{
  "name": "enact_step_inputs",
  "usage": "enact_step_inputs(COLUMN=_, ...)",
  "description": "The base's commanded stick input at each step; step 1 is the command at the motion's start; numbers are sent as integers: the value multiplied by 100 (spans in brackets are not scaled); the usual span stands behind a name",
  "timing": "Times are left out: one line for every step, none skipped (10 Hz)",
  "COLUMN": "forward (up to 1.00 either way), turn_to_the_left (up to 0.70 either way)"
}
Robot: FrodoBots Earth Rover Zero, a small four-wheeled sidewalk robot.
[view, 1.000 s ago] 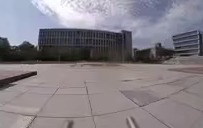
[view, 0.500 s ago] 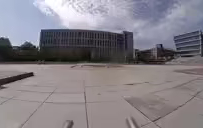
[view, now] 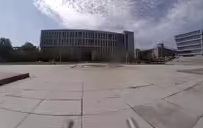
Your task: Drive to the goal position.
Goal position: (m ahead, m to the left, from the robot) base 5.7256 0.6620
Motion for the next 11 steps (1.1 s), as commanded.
enact_step_inputs(forward=70, turn_to_the_left=33)
enact_step_inputs(forward=70, turn_to_the_left=22)
enact_step_inputs(forward=70, turn_to_the_left=8)
enact_step_inputs(forward=70, turn_to_the_left=3)
enact_step_inputs(forward=70, turn_to_the_left=3)
enact_step_inputs(forward=70, turn_to_the_left=3)
enact_step_inputs(forward=70, turn_to_the_left=2)
enact_step_inputs(forward=70, turn_to_the_left=3)
enact_step_inputs(forward=70, turn_to_the_left=2)
enact_step_inputs(forward=70, turn_to_the_left=3)
enact_step_inputs(forward=70, turn_to_the_left=3)
